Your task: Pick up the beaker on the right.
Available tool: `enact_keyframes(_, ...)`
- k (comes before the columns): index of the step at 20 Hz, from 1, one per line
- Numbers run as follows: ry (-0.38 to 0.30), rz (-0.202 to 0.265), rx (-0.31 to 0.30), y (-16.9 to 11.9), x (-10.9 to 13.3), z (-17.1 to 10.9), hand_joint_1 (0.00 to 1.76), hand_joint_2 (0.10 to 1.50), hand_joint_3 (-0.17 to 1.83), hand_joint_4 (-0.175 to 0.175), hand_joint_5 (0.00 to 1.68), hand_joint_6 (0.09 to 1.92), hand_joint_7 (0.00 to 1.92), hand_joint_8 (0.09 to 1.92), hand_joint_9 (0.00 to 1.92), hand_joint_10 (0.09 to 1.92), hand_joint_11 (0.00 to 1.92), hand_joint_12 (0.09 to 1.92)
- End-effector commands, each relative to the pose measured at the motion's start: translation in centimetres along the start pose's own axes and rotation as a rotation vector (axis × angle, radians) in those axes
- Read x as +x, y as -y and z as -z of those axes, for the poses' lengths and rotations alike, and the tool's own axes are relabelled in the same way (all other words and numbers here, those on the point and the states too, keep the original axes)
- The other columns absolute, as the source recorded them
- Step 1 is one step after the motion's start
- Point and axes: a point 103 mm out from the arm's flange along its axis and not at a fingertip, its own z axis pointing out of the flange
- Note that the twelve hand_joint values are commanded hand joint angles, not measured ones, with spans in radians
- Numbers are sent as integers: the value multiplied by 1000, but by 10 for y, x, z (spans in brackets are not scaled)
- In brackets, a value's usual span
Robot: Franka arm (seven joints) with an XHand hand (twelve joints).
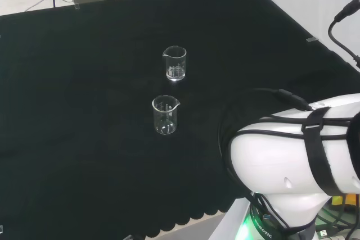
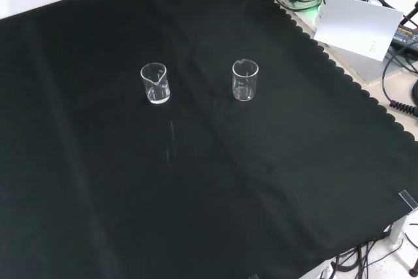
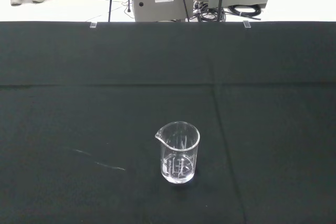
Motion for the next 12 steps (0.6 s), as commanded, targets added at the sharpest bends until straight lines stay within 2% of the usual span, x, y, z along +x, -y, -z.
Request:
enact_keyframes(1,7,-1,-10,0,0,0,17,1165,543,-12,170,232,25,533,159,652,39,1293)
enact_keyframes(4,10,-4,-8,0,0,0,1,1234,419,-11,221,101,20,531,154,651,4,1348)
enact_keyframes(12,14,-28,4,-2,-6,-6,0,1250,385,-13,245,87,39,537,173,657,0,1357)
